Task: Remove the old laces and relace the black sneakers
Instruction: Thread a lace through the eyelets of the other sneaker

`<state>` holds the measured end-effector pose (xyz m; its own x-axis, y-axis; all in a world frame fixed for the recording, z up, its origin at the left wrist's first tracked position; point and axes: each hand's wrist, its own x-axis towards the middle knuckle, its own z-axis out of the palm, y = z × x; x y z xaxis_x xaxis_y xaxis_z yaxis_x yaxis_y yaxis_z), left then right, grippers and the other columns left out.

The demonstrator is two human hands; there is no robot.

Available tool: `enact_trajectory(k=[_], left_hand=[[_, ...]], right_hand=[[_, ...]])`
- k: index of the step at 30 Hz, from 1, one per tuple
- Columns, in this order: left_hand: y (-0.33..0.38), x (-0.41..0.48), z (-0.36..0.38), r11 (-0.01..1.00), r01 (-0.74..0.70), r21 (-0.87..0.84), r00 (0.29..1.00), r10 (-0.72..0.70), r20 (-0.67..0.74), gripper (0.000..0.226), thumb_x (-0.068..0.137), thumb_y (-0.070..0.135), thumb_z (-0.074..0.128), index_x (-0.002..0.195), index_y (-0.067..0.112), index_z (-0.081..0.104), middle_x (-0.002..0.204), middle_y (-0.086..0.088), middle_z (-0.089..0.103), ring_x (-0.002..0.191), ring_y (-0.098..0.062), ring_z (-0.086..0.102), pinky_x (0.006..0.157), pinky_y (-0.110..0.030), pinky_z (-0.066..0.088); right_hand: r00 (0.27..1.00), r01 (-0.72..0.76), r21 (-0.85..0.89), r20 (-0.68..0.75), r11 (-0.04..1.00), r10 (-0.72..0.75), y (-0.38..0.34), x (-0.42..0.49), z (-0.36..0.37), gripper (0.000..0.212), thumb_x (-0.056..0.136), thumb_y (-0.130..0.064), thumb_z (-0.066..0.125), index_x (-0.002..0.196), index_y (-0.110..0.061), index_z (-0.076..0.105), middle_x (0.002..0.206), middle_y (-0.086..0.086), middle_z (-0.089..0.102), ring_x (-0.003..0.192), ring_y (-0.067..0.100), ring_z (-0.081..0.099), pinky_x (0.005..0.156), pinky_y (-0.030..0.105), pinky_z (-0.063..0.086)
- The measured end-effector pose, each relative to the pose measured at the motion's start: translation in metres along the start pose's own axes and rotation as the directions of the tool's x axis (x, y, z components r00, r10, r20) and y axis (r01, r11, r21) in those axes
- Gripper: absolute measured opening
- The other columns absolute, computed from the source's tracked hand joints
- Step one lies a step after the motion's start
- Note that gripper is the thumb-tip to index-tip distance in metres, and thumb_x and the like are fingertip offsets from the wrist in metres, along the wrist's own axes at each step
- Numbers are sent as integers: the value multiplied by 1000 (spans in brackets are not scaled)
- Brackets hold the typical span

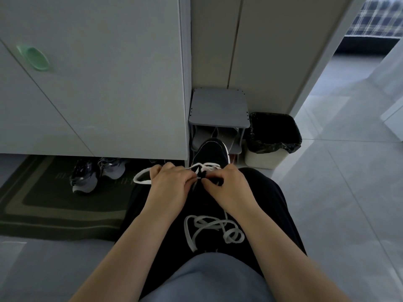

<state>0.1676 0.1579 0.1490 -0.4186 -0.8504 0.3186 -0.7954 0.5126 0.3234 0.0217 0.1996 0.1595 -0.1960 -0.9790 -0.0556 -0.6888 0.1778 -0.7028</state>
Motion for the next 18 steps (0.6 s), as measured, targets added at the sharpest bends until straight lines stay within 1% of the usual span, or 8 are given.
enact_trajectory(k=[2,4,6,8,11,12,15,18], left_hand=[[0,1,1,1000,-28,10,1000,28,-3,15,76,24,57,68,28,70,61,10,64,66,-17,53,64,-27,8],[1,2,2,998,-57,16,998,57,-11,12,75,25,60,68,28,69,61,12,62,68,-16,53,65,-26,8],[1,3,2,997,-73,13,997,73,-36,12,75,25,60,69,28,69,62,13,62,70,-16,53,67,-25,8],[-2,3,3,998,-69,-9,996,68,-61,15,79,29,56,72,28,70,65,14,63,75,-15,51,69,-25,10],[-5,0,4,997,-65,-47,995,61,-84,26,83,38,47,76,28,70,71,15,64,80,-9,43,73,-26,15],[-4,-1,4,997,-67,-41,994,63,-88,26,83,37,47,76,27,71,71,15,65,80,-9,42,73,-26,16],[1,-1,4,995,-87,42,991,90,-95,13,76,30,59,69,27,71,63,14,63,76,-9,42,71,-23,9],[2,1,6,992,-90,84,992,97,-75,11,72,29,60,67,29,70,58,15,59,73,-13,50,70,-23,6]], right_hand=[[999,-36,95,33,995,33,0,1,-1,22,87,-30,62,106,-25,70,99,-4,50,85,4,51,68,9,38],[998,-49,147,48,988,42,1,1,-2,21,88,-25,60,107,-25,70,97,-7,49,80,0,48,66,7,36],[998,-50,175,53,983,42,2,1,-2,23,89,-21,57,107,-25,70,101,-7,50,82,-1,47,67,6,35],[998,-48,191,57,980,37,4,1,-2,25,89,-18,55,107,-26,70,105,-6,51,85,-2,46,70,5,35],[998,-46,211,58,976,34,5,0,-1,25,89,-18,56,107,-28,70,99,-10,49,85,-5,47,69,5,35],[998,-42,214,54,976,31,5,0,-1,24,89,-19,58,107,-29,70,97,-12,48,85,-5,47,69,5,35],[999,-28,222,35,975,20,4,-1,1,22,87,-21,62,105,-30,70,92,-14,46,84,-1,49,71,7,36],[1000,-18,190,13,982,16,5,0,5,22,87,-21,64,108,-27,69,89,-15,44,82,0,48,70,7,36]])
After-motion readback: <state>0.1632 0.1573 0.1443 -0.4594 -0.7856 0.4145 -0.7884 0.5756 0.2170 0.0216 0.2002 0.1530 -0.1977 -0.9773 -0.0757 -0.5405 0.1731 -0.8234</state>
